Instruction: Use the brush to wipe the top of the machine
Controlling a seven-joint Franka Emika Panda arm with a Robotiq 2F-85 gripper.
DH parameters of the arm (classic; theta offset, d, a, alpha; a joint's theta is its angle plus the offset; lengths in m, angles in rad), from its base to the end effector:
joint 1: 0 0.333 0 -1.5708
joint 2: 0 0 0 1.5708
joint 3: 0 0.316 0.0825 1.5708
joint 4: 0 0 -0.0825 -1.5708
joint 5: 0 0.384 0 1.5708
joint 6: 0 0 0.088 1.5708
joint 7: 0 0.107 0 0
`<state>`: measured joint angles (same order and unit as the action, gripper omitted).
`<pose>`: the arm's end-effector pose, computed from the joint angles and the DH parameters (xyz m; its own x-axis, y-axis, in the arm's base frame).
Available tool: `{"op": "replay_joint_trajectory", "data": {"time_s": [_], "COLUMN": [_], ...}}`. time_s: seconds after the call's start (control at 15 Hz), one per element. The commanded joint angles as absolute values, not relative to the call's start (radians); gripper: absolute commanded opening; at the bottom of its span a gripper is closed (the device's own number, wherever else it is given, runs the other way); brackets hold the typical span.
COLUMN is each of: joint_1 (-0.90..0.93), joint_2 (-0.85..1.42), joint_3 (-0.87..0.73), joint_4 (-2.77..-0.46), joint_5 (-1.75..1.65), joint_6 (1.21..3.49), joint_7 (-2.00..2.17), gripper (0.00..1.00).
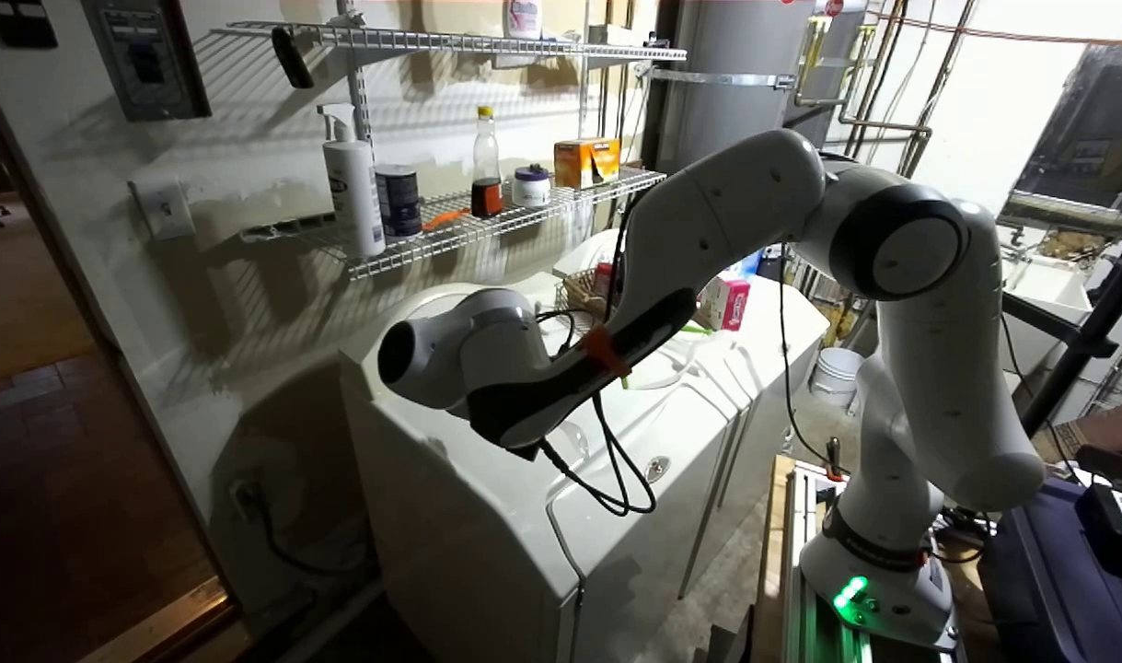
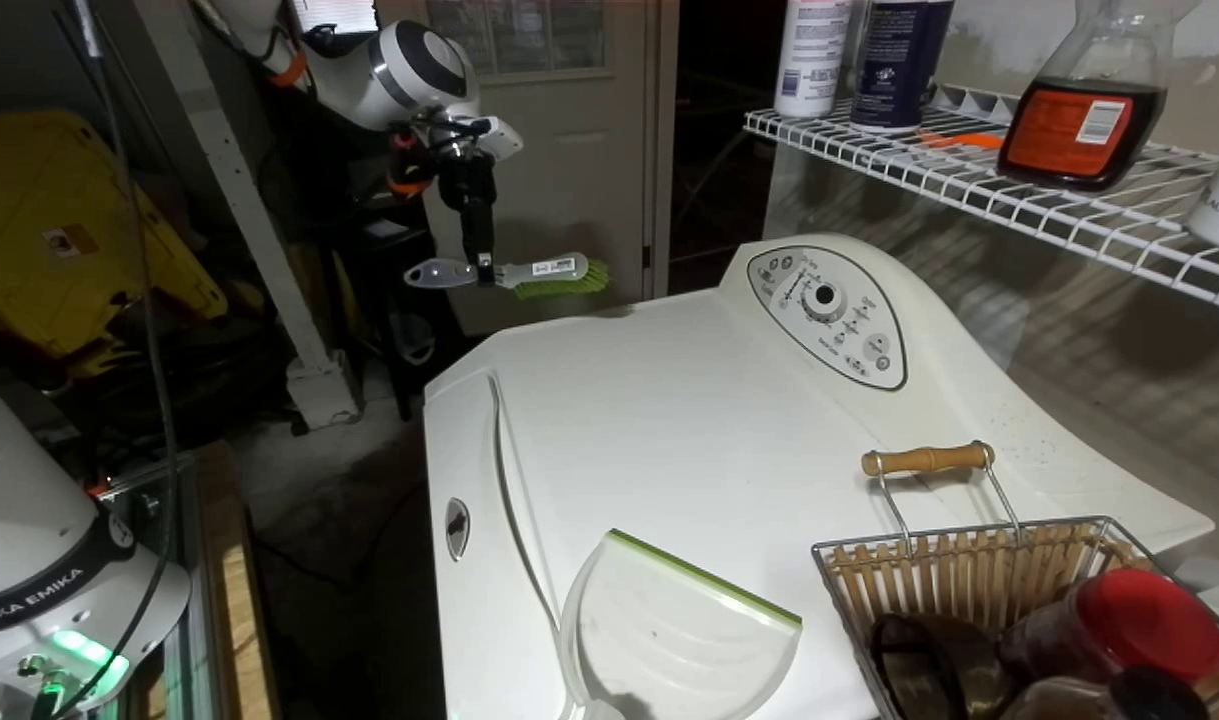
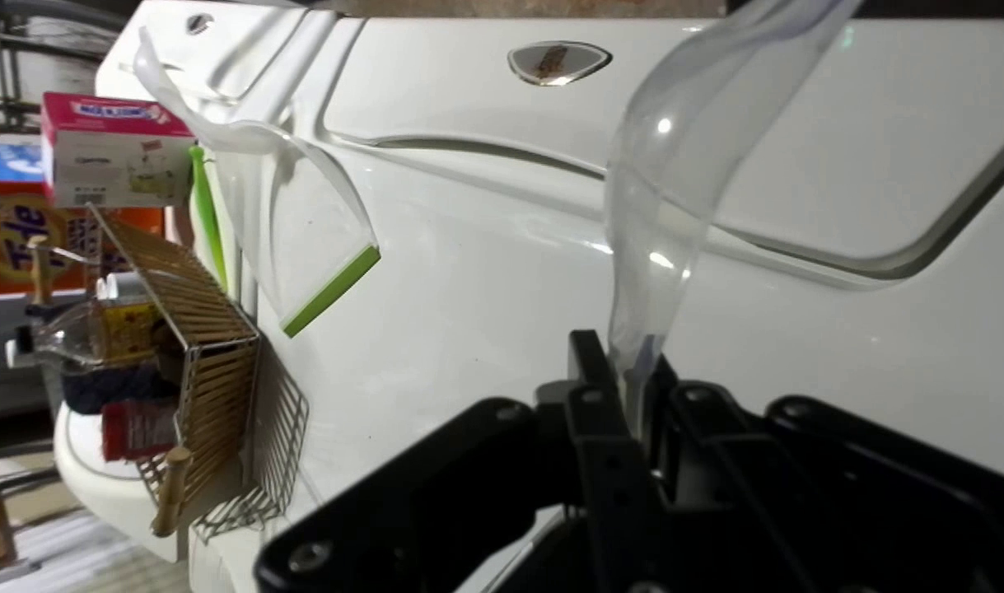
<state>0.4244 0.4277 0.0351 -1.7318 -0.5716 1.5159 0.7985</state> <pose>0.5538 0.2048 0.3173 0.9713 -0.2158 -0.1003 -0.0755 -0.6791 0.7302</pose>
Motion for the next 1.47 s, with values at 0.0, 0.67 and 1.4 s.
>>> {"op": "replay_joint_trajectory", "data": {"time_s": [0.0,0.67,1.4], "joint_1": [0.448,0.473,0.385], "joint_2": [0.598,0.889,0.838], "joint_3": [0.078,0.062,0.037], "joint_4": [-1.557,-1.340,-1.523], "joint_5": [-0.680,-0.750,-0.713], "joint_6": [1.404,1.343,1.239], "joint_7": [0.709,0.528,0.546], "gripper": [0.03,0.03,0.03]}}
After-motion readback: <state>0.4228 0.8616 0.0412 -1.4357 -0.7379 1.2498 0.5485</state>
